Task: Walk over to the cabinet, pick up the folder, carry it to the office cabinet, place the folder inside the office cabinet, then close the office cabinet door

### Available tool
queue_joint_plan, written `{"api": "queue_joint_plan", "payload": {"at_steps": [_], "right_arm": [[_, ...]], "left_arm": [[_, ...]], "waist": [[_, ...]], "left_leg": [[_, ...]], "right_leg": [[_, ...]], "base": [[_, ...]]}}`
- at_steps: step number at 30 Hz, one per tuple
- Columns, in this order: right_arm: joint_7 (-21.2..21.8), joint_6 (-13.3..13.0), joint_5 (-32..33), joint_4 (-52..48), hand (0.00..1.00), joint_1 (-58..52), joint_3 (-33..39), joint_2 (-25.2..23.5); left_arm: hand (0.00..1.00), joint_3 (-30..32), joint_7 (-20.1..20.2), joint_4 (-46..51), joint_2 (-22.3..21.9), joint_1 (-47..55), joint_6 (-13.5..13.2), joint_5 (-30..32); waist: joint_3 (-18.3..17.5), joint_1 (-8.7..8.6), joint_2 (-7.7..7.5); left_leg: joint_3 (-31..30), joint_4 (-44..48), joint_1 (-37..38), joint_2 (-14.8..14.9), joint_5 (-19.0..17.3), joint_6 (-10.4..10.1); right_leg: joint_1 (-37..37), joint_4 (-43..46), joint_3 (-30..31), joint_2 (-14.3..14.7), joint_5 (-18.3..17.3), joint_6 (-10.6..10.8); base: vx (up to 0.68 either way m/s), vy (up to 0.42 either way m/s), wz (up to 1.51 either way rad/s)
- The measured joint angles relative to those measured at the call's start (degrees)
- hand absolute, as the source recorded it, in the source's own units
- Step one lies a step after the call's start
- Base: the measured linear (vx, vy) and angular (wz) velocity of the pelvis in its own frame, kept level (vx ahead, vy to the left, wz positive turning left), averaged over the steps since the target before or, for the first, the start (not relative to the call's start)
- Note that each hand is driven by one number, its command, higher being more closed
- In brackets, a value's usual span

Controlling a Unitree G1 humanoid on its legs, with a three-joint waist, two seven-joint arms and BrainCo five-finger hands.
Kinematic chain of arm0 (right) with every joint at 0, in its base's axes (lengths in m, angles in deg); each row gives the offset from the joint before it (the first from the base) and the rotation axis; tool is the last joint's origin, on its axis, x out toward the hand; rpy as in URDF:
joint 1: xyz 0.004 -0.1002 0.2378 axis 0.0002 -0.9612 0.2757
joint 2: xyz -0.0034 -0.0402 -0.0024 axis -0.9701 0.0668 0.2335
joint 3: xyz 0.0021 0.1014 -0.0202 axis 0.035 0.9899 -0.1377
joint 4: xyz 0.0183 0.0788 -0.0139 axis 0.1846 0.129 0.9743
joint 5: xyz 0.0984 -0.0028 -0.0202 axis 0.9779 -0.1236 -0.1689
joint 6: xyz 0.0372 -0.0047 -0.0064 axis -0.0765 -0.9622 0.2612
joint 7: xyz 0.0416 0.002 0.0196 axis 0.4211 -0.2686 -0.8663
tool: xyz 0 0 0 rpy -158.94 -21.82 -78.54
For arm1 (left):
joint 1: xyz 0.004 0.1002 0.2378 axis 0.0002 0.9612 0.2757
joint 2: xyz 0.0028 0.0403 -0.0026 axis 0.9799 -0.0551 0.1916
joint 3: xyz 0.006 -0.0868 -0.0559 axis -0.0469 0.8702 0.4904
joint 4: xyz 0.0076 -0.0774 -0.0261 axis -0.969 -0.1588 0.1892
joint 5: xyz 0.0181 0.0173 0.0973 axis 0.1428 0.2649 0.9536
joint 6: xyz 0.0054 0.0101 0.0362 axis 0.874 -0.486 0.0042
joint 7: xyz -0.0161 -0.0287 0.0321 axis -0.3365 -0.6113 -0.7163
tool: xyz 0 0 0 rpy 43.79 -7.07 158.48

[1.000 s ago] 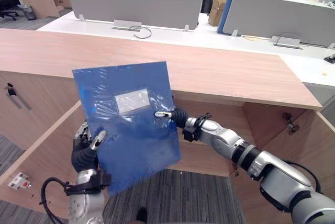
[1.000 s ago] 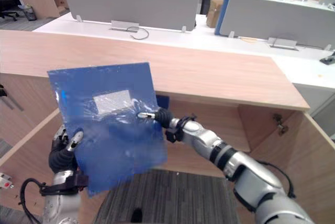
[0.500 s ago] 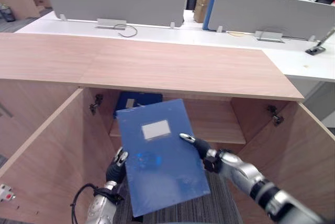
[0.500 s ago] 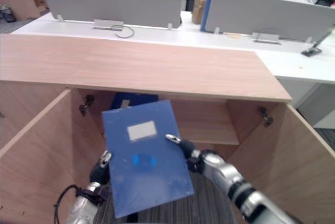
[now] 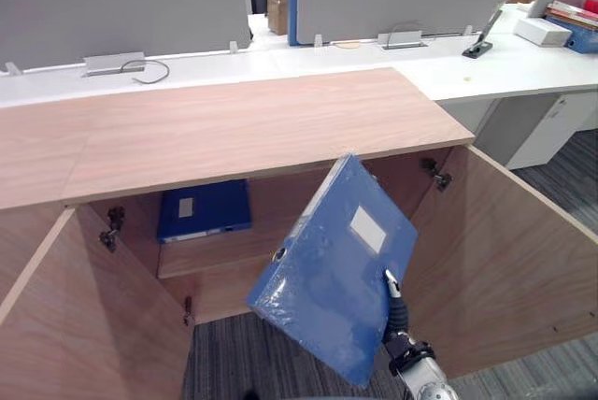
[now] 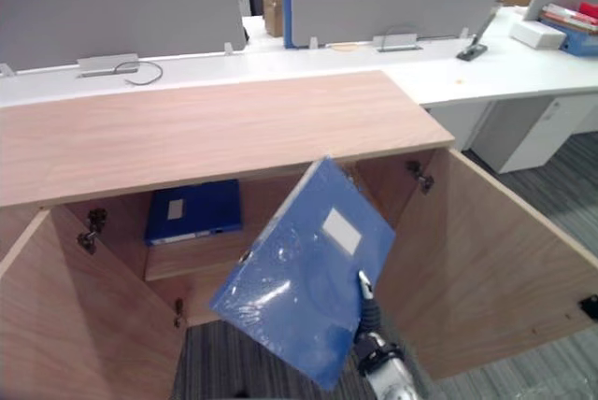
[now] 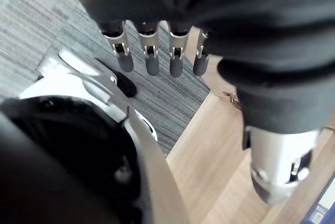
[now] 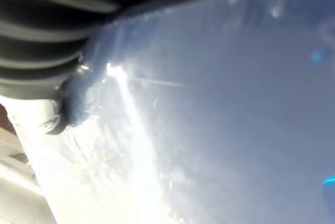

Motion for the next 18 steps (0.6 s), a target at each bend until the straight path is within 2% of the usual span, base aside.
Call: {"api": "queue_joint_plan", "payload": {"at_steps": [1, 2, 3, 4, 6, 9, 11, 12, 15, 17, 18], "right_arm": [[-0.1, 0.3, -1.5, 3.8, 1.00, 2.4, -2.0, 0.3], [-0.1, 0.4, -2.1, 5.5, 1.00, 3.6, -3.3, 0.5], [-0.1, 0.9, -4.3, 8.2, 1.00, 6.2, -6.4, 0.9], [-0.1, 1.6, -6.4, 11.0, 1.00, 9.4, -9.7, 1.1], [0.0, 2.5, -8.6, 15.7, 1.00, 13.9, -13.0, 0.9], [-0.3, 3.0, -11.6, 25.0, 1.00, 19.9, -13.8, -0.5], [-1.4, 3.1, -15.0, 33.0, 1.00, 24.1, -13.5, -1.1], [-1.7, 3.2, -16.0, 34.9, 1.00, 25.2, -13.5, -1.2], [-3.7, 4.4, -21.8, 42.7, 1.00, 31.7, -13.3, -1.5], [-5.1, 4.9, -24.5, 44.8, 1.00, 36.0, -11.8, -1.4], [-6.7, 4.9, -24.5, 44.9, 1.00, 38.5, -9.4, -1.0]], "left_arm": [[0.00, 0.0, 0.0, -0.1, 0.1, 0.5, 0.1, 1.6], [0.00, -0.1, 0.0, -0.3, 0.2, 0.4, 0.1, 2.2], [0.00, -0.6, 0.0, -0.4, 0.6, 0.0, 0.2, 3.4], [0.00, -1.2, -0.1, -0.3, 0.9, -0.5, 0.1, 4.1], [0.00, -2.5, -0.1, -0.1, 1.3, -1.5, 0.1, 4.4], [0.00, -4.6, -0.1, 0.4, 2.0, -2.6, 0.2, 4.9], [0.00, -6.0, -0.1, 1.1, 2.8, -3.2, 0.2, 7.3], [0.00, -6.3, -0.1, 1.2, 3.0, -3.4, 0.2, 8.2], [0.00, -6.9, -0.2, 2.4, 3.5, -4.4, 0.9, 11.9], [0.00, -7.0, -0.7, 3.0, 3.5, -5.3, 1.4, 13.0], [0.00, -7.0, -1.4, 4.0, 3.0, -6.1, 1.5, 13.3]], "waist": [[0.1, 0.18, -0.05], [0.2, 0.17, -0.13], [0.6, 0.15, -0.01], [1.3, 0.40, -0.38], [2.7, 1.17, -0.20], [4.7, 2.36, -0.01], [5.5, 3.66, 0.06], [5.9, 3.79, 0.10], [6.6, 5.43, 0.52], [7.4, 5.69, 1.31], [8.2, 6.17, 2.69]], "left_leg": [[1.1, 0.3, 0.6, -0.3, -0.6, 0.1], [1.4, 0.4, 0.6, -0.3, -0.7, 0.1], [1.5, 0.4, 0.6, -0.2, -0.7, -0.1], [1.5, 0.4, 0.6, -0.1, -0.8, -0.2], [1.3, 0.4, 0.2, 0.4, -0.8, -0.3], [0.9, 0.3, 0.0, 0.7, -0.9, -0.1], [-0.4, 1.0, 0.0, 0.7, -1.4, 0.4], [-0.9, 1.9, -0.1, 0.6, -2.0, 0.5], [-3.2, 11.7, -5.9, 1.2, -6.7, 0.9], [-5.5, 19.8, -11.6, 2.0, -10.0, 1.0], [-7.2, 25.8, -15.8, 2.8, -12.2, 1.0]], "right_leg": [[0.0, 1.3, -3.6, -2.1, 0.1, 0.2], [0.0, 1.4, -4.0, -2.4, 0.6, 0.5], [0.0, 1.2, -4.1, -2.1, 1.1, 1.1], [0.0, 0.8, -4.3, -1.7, 1.5, 1.1], [-0.1, -0.1, -4.6, -1.0, 2.3, 1.1], [-0.1, 0.6, -7.9, -1.3, 3.1, 1.7], [0.6, 1.6, -10.9, -2.0, 3.8, 2.3], [1.3, 1.6, -11.5, -2.2, 4.0, 2.3], [2.1, 1.3, -14.6, -2.4, 5.3, 1.8], [2.0, 1.3, -17.1, -1.9, 5.3, 1.7], [1.6, 1.5, -18.5, -1.0, 5.1, 1.6]], "base": [[-0.01, 0.087, -0.31], [0.01, 0.063, -0.29], [0.02, 0.017, -0.14], [0.01, -0.003, -0.09], [-0.01, -0.020, -0.08], [0.00, -0.004, 0.07], [0.00, 0.027, 0.27], [0.01, 0.036, 0.35], [-0.01, 0.045, 0.37], [-0.02, 0.059, 0.63], [-0.01, 0.073, 0.65]]}}
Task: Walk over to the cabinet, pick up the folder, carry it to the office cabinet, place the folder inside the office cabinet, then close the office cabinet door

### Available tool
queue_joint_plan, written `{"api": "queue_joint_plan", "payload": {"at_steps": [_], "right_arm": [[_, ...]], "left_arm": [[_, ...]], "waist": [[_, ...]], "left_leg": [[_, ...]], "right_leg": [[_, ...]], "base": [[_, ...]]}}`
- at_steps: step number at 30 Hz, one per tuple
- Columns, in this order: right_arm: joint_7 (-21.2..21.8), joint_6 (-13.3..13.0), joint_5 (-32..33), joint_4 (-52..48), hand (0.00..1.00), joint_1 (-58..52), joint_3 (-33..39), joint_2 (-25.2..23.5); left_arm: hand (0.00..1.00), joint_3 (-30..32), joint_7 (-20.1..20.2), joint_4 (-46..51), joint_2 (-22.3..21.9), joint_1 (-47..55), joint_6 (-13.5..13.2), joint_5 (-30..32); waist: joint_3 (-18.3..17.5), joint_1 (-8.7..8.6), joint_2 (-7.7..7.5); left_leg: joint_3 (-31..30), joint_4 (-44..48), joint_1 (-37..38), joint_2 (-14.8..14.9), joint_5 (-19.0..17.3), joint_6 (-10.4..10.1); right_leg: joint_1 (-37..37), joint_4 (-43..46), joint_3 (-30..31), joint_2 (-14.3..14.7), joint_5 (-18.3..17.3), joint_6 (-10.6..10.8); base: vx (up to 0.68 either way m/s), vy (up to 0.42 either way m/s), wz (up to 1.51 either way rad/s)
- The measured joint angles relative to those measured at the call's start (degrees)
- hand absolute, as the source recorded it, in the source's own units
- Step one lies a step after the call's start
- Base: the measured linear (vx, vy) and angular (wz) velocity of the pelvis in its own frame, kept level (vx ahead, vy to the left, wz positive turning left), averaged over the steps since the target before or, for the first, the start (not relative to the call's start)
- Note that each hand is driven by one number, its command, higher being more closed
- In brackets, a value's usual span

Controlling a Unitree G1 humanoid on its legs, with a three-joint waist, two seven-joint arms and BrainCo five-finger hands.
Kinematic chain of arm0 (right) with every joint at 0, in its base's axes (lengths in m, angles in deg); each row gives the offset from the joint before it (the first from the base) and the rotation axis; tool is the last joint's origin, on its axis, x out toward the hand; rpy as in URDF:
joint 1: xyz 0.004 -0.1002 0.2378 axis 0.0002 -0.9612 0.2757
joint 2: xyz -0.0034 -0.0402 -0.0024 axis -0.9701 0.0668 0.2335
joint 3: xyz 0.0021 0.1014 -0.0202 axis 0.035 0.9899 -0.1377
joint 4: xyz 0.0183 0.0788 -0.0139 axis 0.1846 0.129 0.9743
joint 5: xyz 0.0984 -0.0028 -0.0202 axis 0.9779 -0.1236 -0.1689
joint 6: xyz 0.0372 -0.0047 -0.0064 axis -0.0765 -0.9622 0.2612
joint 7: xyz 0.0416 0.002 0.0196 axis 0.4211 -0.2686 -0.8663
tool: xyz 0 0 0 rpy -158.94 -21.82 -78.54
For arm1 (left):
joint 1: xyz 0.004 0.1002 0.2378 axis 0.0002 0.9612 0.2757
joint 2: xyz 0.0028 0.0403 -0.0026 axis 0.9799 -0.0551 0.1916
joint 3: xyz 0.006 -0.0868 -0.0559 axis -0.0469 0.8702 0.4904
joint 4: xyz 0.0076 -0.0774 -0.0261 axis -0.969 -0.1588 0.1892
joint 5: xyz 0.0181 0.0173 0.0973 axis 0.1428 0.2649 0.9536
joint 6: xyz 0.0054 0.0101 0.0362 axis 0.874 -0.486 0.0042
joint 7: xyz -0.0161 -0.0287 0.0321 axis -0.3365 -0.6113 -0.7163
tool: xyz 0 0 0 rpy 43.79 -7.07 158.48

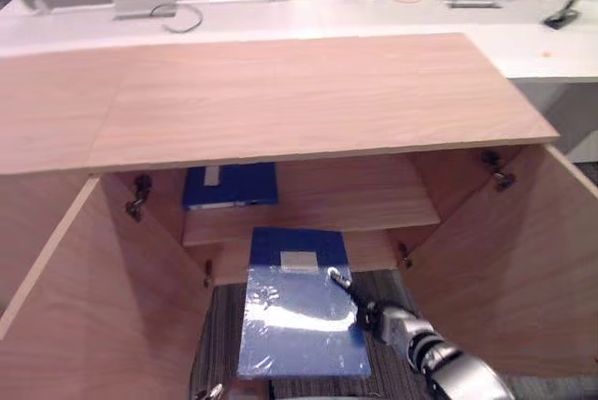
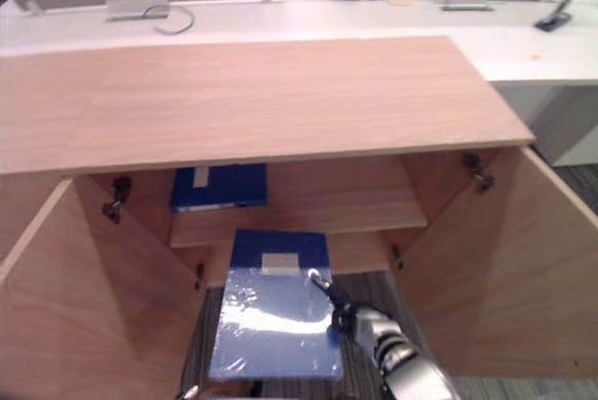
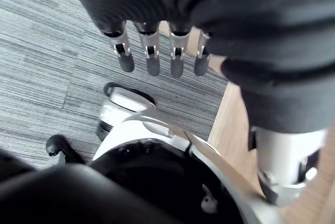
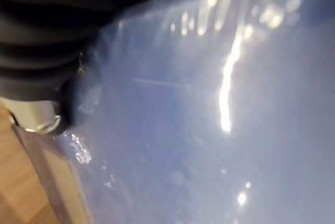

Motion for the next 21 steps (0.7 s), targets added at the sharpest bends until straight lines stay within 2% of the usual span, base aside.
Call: {"api": "queue_joint_plan", "payload": {"at_steps": [1, 2, 3, 4, 7, 8, 10, 14, 16, 21], "right_arm": [[-1.4, -0.1, 0.6, 0.0, 1.00, 2.0, 2.5, 0.5], [-4.2, -0.5, 3.2, -0.6, 1.00, 5.8, 5.9, 1.2], [-5.2, -0.7, 4.7, -1.2, 1.00, 7.1, 6.9, 1.7], [-7.1, -1.1, 7.8, -3.2, 1.00, 9.1, 9.7, 2.3], [-10.2, -3.4, 14.9, -7.6, 1.00, 12.8, 13.4, 2.4], [-11.7, -4.9, 19.1, -9.5, 1.00, 16.6, 15.1, 2.5], [-13.7, -6.9, 23.6, -10.6, 1.00, 21.7, 17.0, 2.6], [-16.8, -10.0, 29.3, -13.1, 1.00, 26.7, 21.5, 2.6], [-18.6, -11.6, 31.4, -15.2, 1.00, 30.8, 23.7, 5.0], [-21.8, -12.1, 32.1, -15.4, 1.00, 37.6, 24.1, 11.5]], "left_arm": [[0.00, -0.1, -0.5, 0.2, -0.5, -0.9, 0.2, 0.1], [0.00, -0.1, -1.9, 1.0, -1.3, -2.4, 0.7, 0.0], [0.00, -0.1, -2.3, 1.4, -1.7, -3.0, 0.7, -0.1], [0.00, -0.1, -3.2, 3.1, -2.2, -3.3, 0.7, -0.5], [0.00, 0.0, -5.1, 5.3, -2.5, -3.8, 0.8, -1.4], [0.00, 0.1, -6.0, 6.1, -2.5, -4.6, 0.9, -2.1], [0.00, 0.4, -7.2, 6.2, -3.1, -5.2, 1.0, -3.6], [0.00, 1.4, -8.5, 7.3, -3.5, -5.4, 1.0, -5.5], [0.00, 1.9, -9.4, 7.9, -3.6, -6.6, 1.0, -5.5], [0.00, 2.0, -10.6, 8.9, -3.9, -8.3, 1.0, -6.1]], "waist": [[0.9, 0.49, 1.21], [3.6, 1.42, 2.52], [4.8, 1.68, 3.07], [6.6, 1.92, 3.87], [8.6, 1.91, 4.30], [10.0, 1.91, 4.24], [10.9, 1.98, 4.43], [12.4, 1.71, 4.54], [13.2, 1.21, 4.92], [15.2, 1.12, 5.11]], "left_leg": [[-0.8, 4.1, -2.7, 0.7, -1.3, 0.1], [-0.7, 10.1, -6.3, 1.0, -1.6, 0.1], [-0.3, 12.3, -7.5, 1.2, -1.6, 0.1], [1.1, 15.8, -9.8, 1.5, -1.6, 0.1], [4.1, 17.5, -13.3, 1.8, -1.9, 0.8], [5.4, 16.5, -14.9, 1.7, -2.4, 3.1], [5.9, 16.4, -18.1, 1.0, -1.2, 3.5], [6.4, 17.3, -21.6, 0.9, 0.1, 4.1], [5.9, 21.3, -27.8, 1.3, 0.0, 4.4], [5.5, 26.7, -36.4, 2.1, -0.2, 4.9]], "right_leg": [[-0.4, 0.6, -1.2, 0.5, -0.5, -0.7], [-0.9, 3.1, -2.6, -0.1, -2.5, -0.7], [-0.9, 4.5, -3.5, -0.6, -3.4, -0.5], [-1.4, 8.2, -5.2, -2.0, -6.0, -0.3], [-5.0, 16.4, -7.7, -5.9, -10.9, -0.4], [-8.3, 21.7, -7.9, -8.2, -13.4, -0.8], [-12.8, 26.3, -7.3, -10.8, -15.6, -2.1], [-17.7, 31.1, -6.1, -12.7, -16.8, -3.5], [-23.6, 36.5, -5.3, -14.1, -18.7, -4.5], [-32.3, 43.7, -3.7, -15.8, -20.9, -5.9]], "base": [[-0.03, 0.096, 0.67], [-0.03, 0.090, 0.53], [-0.09, 0.109, 0.64], [-0.10, 0.086, 0.54], [-0.15, 0.063, 0.62], [-0.25, 0.001, 0.41], [-0.27, -0.051, 0.20], [-0.17, -0.054, 0.00], [-0.15, -0.043, 0.05], [-0.14, -0.036, 0.00]]}}
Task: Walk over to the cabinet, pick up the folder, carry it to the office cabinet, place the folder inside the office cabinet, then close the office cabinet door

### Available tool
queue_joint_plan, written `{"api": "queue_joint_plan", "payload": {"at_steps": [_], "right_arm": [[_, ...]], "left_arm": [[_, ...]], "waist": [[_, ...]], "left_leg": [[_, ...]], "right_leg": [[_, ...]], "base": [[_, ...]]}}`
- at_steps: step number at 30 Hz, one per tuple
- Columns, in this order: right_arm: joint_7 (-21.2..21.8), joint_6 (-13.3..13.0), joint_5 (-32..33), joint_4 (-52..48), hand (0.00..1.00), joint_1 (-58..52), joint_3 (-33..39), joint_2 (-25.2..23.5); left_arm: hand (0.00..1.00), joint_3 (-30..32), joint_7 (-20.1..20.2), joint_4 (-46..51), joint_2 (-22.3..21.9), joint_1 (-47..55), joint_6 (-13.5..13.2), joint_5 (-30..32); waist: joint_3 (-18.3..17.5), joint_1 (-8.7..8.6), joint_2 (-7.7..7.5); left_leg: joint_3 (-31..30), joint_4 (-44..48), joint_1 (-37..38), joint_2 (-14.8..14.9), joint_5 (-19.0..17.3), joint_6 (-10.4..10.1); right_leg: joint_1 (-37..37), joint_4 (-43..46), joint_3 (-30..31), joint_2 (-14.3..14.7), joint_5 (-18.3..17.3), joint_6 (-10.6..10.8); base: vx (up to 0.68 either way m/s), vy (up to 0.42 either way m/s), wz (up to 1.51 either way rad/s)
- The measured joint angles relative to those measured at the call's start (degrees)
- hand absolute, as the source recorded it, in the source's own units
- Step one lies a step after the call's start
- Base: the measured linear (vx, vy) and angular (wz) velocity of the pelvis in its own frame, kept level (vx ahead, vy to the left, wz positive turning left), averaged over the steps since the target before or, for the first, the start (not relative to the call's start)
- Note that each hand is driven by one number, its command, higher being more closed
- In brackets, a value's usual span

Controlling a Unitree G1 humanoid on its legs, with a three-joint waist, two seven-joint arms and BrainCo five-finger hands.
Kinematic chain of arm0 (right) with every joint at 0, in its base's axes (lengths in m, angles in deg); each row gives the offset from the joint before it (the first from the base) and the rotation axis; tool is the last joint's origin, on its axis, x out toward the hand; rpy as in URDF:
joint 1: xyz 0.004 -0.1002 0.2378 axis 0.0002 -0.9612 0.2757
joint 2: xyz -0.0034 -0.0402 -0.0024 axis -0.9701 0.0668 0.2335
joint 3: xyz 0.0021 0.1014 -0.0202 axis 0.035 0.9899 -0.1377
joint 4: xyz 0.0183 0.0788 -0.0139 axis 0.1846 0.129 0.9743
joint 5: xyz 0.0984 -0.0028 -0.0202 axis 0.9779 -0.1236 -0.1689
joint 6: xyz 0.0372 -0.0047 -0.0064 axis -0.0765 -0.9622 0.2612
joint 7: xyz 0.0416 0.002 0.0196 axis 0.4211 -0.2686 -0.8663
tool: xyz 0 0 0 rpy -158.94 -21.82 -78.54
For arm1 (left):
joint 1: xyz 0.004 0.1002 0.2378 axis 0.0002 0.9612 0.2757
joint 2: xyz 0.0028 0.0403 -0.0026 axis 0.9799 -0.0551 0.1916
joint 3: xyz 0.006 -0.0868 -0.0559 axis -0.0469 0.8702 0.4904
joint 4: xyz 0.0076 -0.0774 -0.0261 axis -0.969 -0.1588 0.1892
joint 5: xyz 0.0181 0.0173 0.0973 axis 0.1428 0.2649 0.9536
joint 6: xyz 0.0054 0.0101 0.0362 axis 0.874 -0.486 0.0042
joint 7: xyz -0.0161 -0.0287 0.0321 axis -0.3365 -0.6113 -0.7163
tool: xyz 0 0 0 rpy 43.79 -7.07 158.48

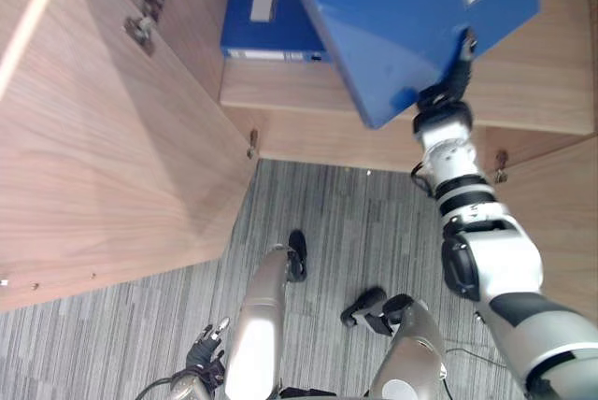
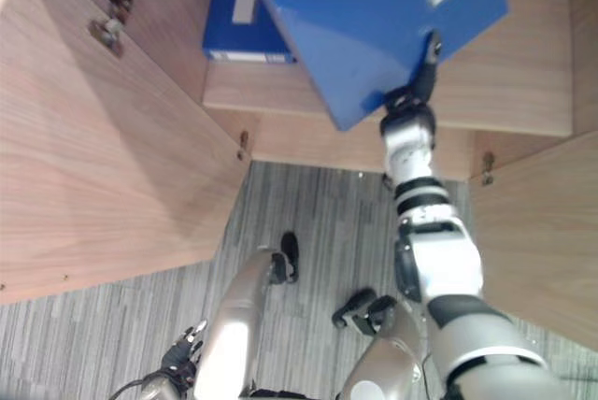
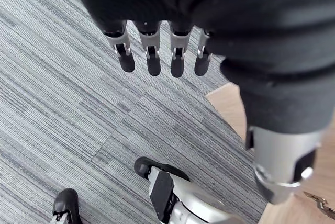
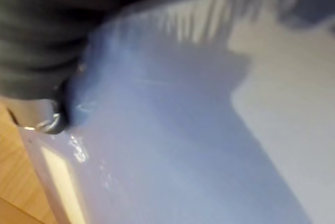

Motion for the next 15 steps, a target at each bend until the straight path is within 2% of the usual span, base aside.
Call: {"api": "queue_joint_plan", "payload": {"at_steps": [3, 5, 8, 15], "right_arm": [[-1.8, 0.1, 0.6, 0.0, 1.00, 3.8, -1.1, 4.5], [-3.2, 0.1, 2.7, 0.1, 1.00, 5.8, -3.1, 9.1], [-6.3, 0.1, 6.6, 2.0, 1.00, 8.6, -3.7, 12.8], [-11.3, -0.5, 11.7, 4.1, 1.00, 11.5, -9.6, 17.5]], "left_arm": [[0.00, -0.1, -0.6, 0.6, -0.1, 0.0, -0.1, -0.8], [0.00, -0.4, -1.4, 0.5, -0.2, -0.3, 0.0, -1.7], [0.00, -0.6, -2.9, 0.3, -0.5, -0.8, 0.1, -1.9], [0.00, -0.6, -5.7, 0.9, -0.8, -2.4, 0.1, -1.9]], "waist": [[0.2, -0.10, 0.08], [0.3, -0.08, 0.11], [0.3, 0.11, 0.14], [0.3, -0.33, 0.15]], "left_leg": [[-0.3, 2.4, -4.8, -0.1, 0.1, 0.2], [-0.8, 4.5, -8.6, -0.1, -0.1, -0.1], [-1.2, 6.0, -11.9, -0.1, 0.1, -0.3], [-1.3, 5.4, -16.6, -0.1, 1.9, -0.7]], "right_leg": [[-5.0, 3.8, 0.7, -1.3, -1.4, -0.7], [-8.3, 6.8, 1.0, -2.2, -2.6, -1.0], [-11.7, 9.1, 1.5, -2.7, -3.4, -1.6], [-17.4, 10.4, 2.5, -2.7, -3.5, -1.8]], "base": [[-0.08, -0.036, 0.05], [-0.06, -0.032, 0.12], [-0.04, -0.013, 0.05], [0.00, 0.001, 0.02]]}}
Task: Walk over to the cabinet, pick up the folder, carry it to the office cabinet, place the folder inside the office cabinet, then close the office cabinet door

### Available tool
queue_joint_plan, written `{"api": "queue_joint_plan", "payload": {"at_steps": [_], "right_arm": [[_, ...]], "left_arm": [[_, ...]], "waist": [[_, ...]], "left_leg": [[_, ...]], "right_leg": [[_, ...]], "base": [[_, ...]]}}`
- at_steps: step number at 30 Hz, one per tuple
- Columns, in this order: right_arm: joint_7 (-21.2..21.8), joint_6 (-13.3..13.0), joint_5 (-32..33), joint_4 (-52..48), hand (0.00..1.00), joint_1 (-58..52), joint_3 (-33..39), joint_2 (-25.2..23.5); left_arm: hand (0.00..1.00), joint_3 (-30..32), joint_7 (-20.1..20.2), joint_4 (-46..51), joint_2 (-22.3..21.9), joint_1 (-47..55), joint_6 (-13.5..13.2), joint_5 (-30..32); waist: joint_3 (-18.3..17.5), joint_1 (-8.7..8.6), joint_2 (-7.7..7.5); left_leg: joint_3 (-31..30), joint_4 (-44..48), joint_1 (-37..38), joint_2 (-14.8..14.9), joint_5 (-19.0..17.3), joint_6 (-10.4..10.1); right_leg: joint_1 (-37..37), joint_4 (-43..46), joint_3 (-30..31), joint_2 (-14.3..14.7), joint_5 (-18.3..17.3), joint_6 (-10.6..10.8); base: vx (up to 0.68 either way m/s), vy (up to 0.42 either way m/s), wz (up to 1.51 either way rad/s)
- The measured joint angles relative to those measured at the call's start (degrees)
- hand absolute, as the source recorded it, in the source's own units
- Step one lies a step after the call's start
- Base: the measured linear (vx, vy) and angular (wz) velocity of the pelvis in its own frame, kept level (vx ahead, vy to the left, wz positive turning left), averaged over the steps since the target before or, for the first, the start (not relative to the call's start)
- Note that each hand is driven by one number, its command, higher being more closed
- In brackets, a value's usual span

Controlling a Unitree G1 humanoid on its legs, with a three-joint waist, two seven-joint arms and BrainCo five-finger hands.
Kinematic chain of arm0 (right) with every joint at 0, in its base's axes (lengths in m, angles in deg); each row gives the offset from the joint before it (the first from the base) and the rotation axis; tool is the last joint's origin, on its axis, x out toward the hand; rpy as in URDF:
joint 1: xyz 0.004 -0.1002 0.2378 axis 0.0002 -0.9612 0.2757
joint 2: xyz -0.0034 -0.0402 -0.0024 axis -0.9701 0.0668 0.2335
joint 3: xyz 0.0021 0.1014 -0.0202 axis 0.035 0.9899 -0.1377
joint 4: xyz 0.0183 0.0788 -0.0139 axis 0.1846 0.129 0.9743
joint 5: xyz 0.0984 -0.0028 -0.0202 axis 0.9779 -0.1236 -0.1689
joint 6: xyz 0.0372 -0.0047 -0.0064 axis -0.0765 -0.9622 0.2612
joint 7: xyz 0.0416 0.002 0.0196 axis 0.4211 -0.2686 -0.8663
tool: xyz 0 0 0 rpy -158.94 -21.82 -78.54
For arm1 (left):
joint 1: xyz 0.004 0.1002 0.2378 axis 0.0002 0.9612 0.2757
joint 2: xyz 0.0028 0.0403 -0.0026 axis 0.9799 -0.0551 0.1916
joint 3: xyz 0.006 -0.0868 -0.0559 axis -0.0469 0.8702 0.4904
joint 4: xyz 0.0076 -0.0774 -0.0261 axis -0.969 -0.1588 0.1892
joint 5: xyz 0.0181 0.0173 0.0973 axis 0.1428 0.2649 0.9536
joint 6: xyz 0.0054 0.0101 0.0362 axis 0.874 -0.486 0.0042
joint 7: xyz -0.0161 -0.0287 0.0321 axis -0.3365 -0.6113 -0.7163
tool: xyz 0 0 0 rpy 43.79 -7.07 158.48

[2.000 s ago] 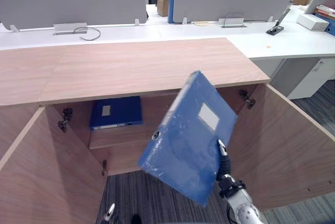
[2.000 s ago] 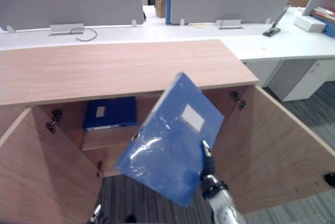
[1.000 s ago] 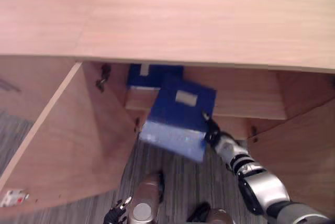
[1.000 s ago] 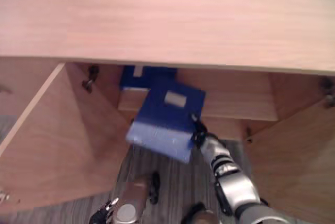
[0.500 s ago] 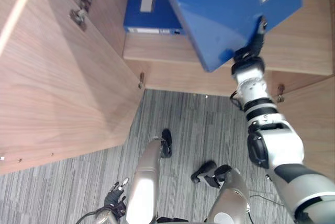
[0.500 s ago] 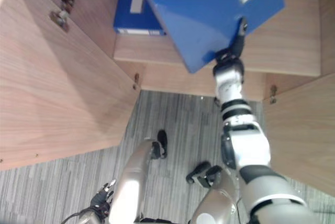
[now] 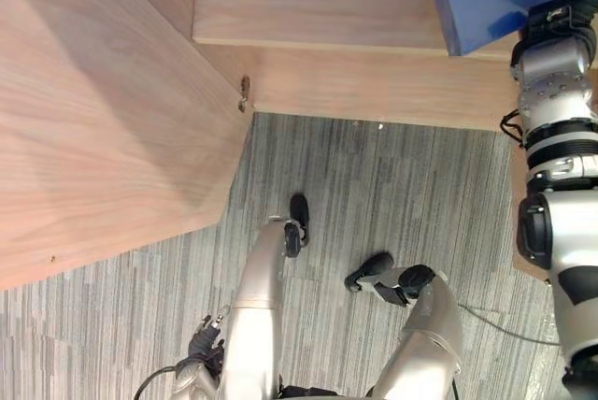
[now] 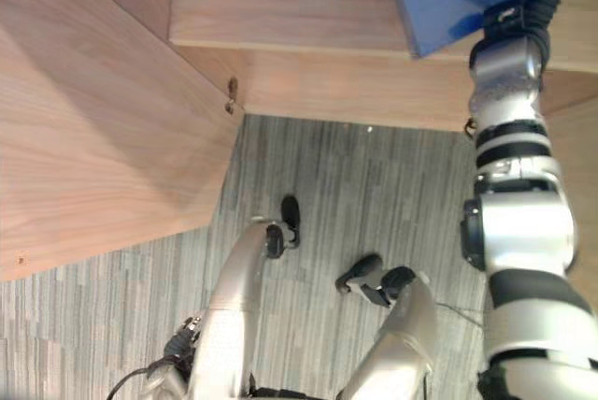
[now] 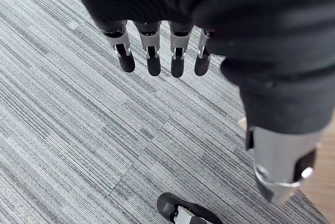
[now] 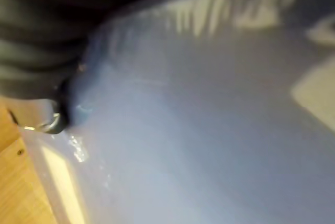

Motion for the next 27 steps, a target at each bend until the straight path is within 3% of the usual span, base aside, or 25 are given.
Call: {"api": "queue_joint_plan", "payload": {"at_steps": [8, 18, 19, 27], "right_arm": [[-4.3, -5.4, 8.4, -0.3, 1.00, 3.4, 1.2, 1.4], [-5.3, -9.5, 9.6, -9.9, 1.00, 6.8, 5.0, 2.2], [-5.3, -10.6, 9.6, -10.6, 0.00, 7.7, 5.1, 2.3], [-3.8, -14.3, 10.5, -15.7, 0.00, 10.3, 5.2, 4.4]], "left_arm": [[0.00, 0.2, -3.0, 4.3, -0.9, 0.2, 0.0, -1.9], [0.00, -0.1, -5.0, 9.3, -0.9, 2.2, 0.0, -3.9], [0.00, -0.2, -5.4, 10.3, -0.8, 3.0, 0.0, -4.4], [0.00, -1.6, -5.4, 14.0, -0.4, 4.8, -0.1, -4.8]], "waist": [[0.0, -0.43, -0.05], [0.1, -0.65, -0.09], [0.1, -0.70, -0.09], [0.2, -0.38, -0.04]], "left_leg": [[0.0, -5.2, -2.4, -1.5, 4.1, -0.3], [-1.1, -8.5, -3.5, -2.5, 6.3, -1.1], [-1.4, -8.8, -3.5, -2.7, 6.5, -1.3], [-2.2, -10.3, -3.9, -3.9, 7.3, -1.7]], "right_leg": [[-3.7, -1.3, -0.6, -0.5, 0.3, -0.6], [-4.7, -2.5, -1.8, -0.2, 0.4, -0.7], [-4.7, -2.6, -1.8, -0.2, 0.4, -0.7], [-4.8, -2.8, -2.2, -0.4, 0.4, -0.7]], "base": [[0.03, -0.039, 0.13], [0.06, -0.038, 0.09], [0.04, -0.024, 0.11], [0.04, -0.009, 0.09]]}}
